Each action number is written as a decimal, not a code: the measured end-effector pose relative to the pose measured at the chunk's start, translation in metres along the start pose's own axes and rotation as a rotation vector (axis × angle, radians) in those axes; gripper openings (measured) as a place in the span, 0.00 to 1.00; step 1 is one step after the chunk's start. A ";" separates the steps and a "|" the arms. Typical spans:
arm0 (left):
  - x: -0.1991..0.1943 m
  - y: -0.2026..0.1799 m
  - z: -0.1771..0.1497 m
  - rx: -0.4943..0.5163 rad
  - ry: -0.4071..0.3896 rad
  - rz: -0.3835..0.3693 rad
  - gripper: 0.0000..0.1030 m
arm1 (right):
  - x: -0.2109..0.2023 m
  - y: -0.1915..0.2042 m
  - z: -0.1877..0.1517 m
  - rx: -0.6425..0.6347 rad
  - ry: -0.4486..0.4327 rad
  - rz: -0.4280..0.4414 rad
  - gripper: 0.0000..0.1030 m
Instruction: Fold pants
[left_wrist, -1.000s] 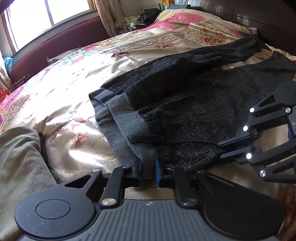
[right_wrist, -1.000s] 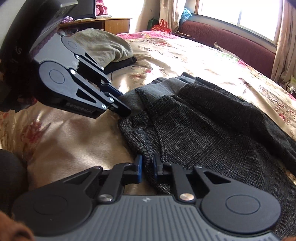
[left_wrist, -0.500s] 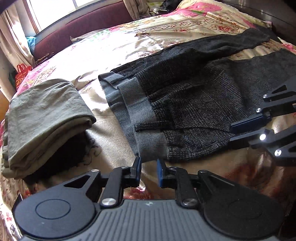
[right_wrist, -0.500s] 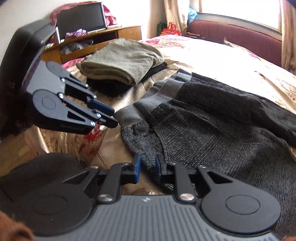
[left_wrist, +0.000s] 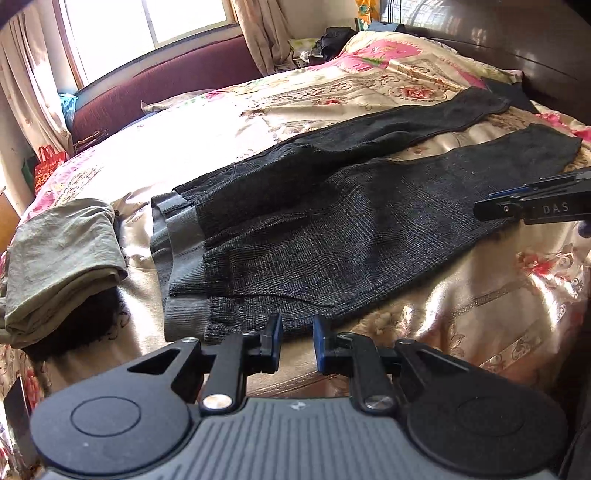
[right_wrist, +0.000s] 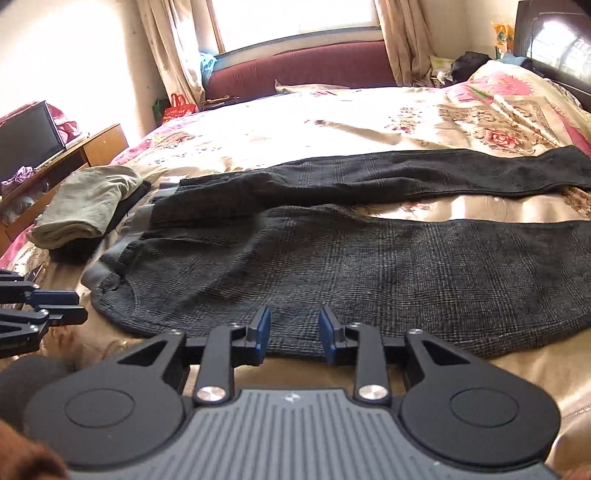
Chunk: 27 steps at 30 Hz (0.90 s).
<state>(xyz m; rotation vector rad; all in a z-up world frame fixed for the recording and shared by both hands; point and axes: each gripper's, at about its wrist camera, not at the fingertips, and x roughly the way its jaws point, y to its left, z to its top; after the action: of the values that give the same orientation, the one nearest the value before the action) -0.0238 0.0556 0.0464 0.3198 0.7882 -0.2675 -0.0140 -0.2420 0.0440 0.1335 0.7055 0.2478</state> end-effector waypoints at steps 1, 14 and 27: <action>0.001 -0.004 0.003 -0.003 0.009 0.018 0.32 | 0.006 -0.005 0.002 0.003 0.000 -0.004 0.30; 0.043 0.017 0.016 -0.110 0.074 0.091 0.33 | 0.009 -0.034 -0.007 -0.027 0.081 -0.194 0.30; 0.057 0.048 -0.002 -0.160 0.005 -0.025 0.37 | 0.059 -0.011 0.006 -0.057 0.213 -0.269 0.38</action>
<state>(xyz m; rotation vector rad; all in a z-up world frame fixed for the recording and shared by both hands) 0.0298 0.0944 0.0124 0.1597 0.8133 -0.2251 0.0348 -0.2366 0.0092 -0.0435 0.9178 0.0235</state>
